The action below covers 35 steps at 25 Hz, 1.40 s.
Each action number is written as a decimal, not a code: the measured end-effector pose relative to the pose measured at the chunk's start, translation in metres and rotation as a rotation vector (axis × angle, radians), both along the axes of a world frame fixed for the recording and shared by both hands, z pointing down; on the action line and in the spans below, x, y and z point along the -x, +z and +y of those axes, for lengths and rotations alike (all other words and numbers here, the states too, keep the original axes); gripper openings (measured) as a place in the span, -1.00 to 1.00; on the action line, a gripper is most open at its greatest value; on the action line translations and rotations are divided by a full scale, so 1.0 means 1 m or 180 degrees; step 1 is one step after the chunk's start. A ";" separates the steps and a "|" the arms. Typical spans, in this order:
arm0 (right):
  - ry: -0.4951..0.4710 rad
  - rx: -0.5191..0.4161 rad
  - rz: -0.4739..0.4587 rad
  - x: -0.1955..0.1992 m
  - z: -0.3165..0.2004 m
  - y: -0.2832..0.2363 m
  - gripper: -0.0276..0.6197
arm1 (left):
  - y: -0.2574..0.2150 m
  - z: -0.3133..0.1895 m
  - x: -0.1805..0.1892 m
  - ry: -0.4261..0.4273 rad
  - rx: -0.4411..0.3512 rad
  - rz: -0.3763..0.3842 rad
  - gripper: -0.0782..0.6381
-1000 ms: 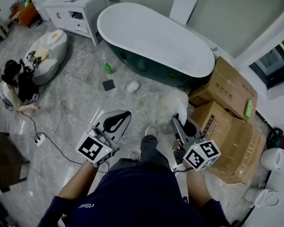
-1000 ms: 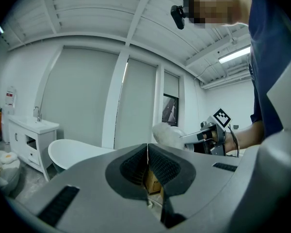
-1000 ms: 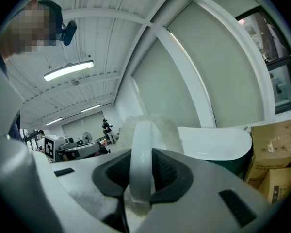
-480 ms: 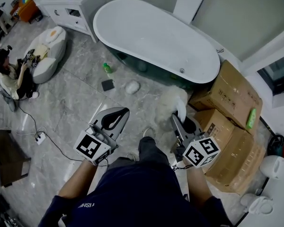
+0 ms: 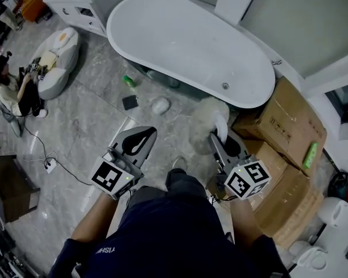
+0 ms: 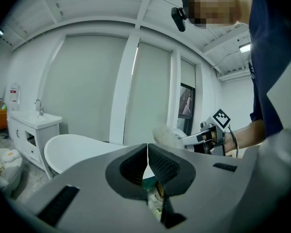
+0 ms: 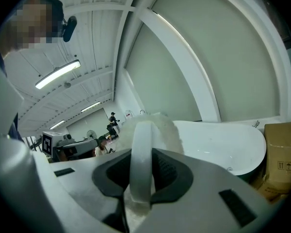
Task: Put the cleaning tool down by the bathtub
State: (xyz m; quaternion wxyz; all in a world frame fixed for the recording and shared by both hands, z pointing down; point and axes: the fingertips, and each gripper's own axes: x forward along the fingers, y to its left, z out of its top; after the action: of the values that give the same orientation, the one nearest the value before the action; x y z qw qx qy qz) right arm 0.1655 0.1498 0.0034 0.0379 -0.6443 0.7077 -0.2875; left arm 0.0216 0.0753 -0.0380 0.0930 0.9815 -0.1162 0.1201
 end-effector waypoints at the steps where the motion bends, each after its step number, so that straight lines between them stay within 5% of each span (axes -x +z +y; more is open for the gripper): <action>1: -0.0006 0.0004 -0.0013 -0.006 -0.005 0.003 -0.64 | 0.002 -0.004 -0.006 -0.0008 0.0005 -0.0013 -0.69; 18: -0.0104 0.0249 -0.0080 -0.043 -0.060 0.055 -0.64 | 0.050 -0.046 -0.051 -0.0007 0.0206 -0.0171 -0.69; 35: -0.0071 0.0734 0.0041 -0.015 -0.156 0.154 -0.64 | 0.163 -0.144 -0.025 0.0124 0.0564 -0.0409 -0.69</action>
State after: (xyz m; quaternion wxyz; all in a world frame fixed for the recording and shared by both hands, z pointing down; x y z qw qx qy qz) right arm 0.1807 -0.0066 0.1572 -0.0442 -0.6382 0.6772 -0.3634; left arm 0.0467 -0.0687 0.1247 0.1694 0.9618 -0.0917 0.1943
